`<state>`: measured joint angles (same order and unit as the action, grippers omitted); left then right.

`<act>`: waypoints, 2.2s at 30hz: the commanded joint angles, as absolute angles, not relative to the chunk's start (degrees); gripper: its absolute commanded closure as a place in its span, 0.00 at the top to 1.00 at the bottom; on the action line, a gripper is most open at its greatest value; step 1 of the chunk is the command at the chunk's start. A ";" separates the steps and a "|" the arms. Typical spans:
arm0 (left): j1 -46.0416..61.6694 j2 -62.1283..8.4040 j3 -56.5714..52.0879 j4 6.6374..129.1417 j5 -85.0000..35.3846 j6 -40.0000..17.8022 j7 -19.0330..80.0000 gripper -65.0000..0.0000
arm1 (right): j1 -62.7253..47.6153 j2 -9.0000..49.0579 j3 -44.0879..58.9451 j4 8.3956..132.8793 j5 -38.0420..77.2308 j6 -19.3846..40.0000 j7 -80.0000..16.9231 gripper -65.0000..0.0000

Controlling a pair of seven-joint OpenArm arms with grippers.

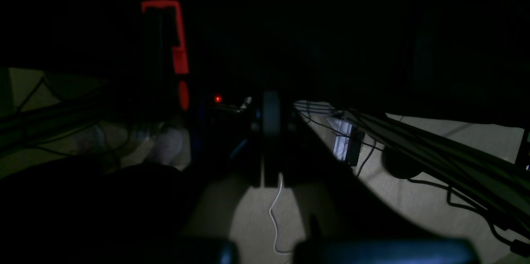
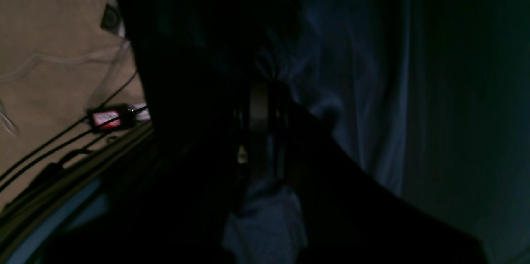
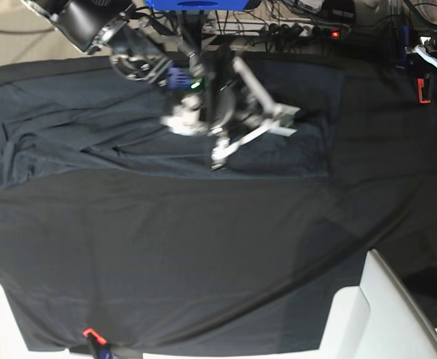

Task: Fold the T-shirt properly
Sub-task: 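Lay the fabric down and lift the right gripper toward the collar edge, then reach the left gripper to the shirt's side edge and grasp it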

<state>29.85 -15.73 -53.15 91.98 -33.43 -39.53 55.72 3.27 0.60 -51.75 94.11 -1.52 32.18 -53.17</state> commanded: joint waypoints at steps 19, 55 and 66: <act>30.20 -16.66 -53.49 92.79 -34.24 -40.00 55.08 0.00 | 7.16 -6.37 -53.41 88.75 -1.45 32.04 -52.09 0.20; 11.38 -13.41 -31.52 69.76 -39.16 -40.00 52.62 1.00 | -15.08 8.92 -27.21 98.42 -1.19 21.05 -43.56 0.69; 10.68 -10.42 -23.60 66.86 -39.25 -40.00 51.21 0.85 | -15.43 8.84 -27.21 98.42 -1.19 21.05 -43.56 0.66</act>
